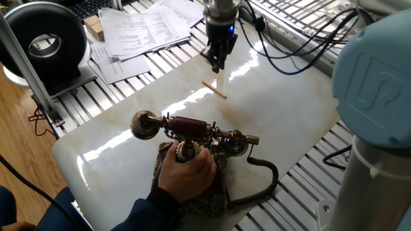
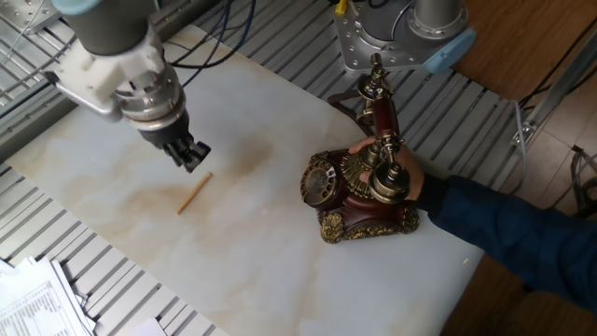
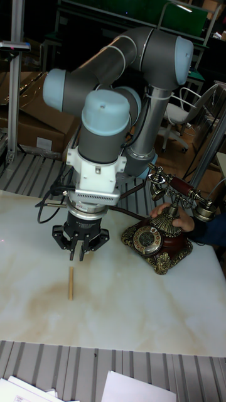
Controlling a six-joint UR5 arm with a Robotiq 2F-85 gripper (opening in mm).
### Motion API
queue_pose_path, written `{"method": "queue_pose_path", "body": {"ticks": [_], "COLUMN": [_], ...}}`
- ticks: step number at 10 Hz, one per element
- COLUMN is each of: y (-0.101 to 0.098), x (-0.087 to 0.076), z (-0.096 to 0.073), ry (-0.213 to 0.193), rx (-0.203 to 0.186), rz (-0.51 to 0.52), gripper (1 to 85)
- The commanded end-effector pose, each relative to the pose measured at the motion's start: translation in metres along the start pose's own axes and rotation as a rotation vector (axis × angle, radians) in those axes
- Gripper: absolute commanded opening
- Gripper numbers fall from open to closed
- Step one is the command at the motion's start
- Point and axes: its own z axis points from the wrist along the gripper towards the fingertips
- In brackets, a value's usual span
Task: Dial a number on an old rotary phone
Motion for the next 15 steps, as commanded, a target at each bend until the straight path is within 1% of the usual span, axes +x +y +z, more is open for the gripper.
{"method": "queue_pose_path", "body": {"ticks": [1, 5, 6, 7, 8, 9, 11, 12, 14, 15], "y": [0.0, 0.002, 0.003, 0.003, 0.003, 0.004, 0.007, 0.007, 0.006, 0.005], "x": [-0.011, -0.016, -0.016, -0.012, -0.009, -0.011, -0.017, -0.017, -0.02, -0.019], "z": [0.017, 0.021, 0.022, 0.023, 0.025, 0.029, 0.034, 0.035, 0.038, 0.039], "ry": [-0.063, -0.086, -0.086, -0.072, -0.069, -0.09, -0.116, -0.121, -0.147, -0.15], "rx": [-0.001, 0.002, 0.002, 0.001, 0.002, -0.002, -0.005, -0.005, -0.003, -0.006], "rz": [0.001, -0.003, -0.004, -0.013, -0.013, -0.006, 0.001, 0.002, -0.001, -0.005], "gripper": [26.0, 25.7, 25.7, 25.3, 25.0, 25.0, 25.0, 25.0, 24.7, 24.7]}}
